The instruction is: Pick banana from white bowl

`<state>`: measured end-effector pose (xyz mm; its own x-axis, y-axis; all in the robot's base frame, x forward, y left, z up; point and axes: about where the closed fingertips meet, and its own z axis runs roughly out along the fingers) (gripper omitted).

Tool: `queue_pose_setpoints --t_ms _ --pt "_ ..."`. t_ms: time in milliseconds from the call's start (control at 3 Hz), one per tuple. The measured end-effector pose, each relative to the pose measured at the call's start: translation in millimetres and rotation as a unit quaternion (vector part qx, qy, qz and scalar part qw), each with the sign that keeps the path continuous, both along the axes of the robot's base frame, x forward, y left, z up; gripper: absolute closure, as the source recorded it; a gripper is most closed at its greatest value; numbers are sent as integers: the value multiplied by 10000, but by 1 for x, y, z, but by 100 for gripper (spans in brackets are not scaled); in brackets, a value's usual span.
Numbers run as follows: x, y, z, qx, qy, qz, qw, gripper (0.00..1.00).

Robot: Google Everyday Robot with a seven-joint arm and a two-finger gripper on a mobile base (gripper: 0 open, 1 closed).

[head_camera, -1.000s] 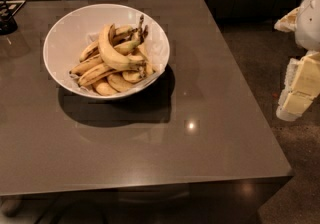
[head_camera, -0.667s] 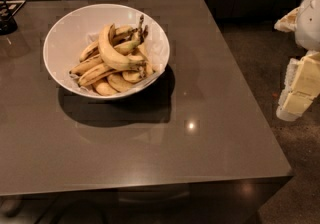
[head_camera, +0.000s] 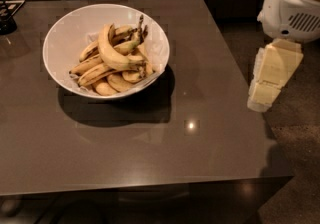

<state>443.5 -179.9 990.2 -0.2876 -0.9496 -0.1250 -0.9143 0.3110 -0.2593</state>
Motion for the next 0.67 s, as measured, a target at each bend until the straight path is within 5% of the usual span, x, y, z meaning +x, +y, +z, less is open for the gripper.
queue_pose_setpoints --t_ms 333,667 --pt "16 42 3 -380 90 1 9992 0" --pt "24 52 6 -354 -52 38 9994 0"
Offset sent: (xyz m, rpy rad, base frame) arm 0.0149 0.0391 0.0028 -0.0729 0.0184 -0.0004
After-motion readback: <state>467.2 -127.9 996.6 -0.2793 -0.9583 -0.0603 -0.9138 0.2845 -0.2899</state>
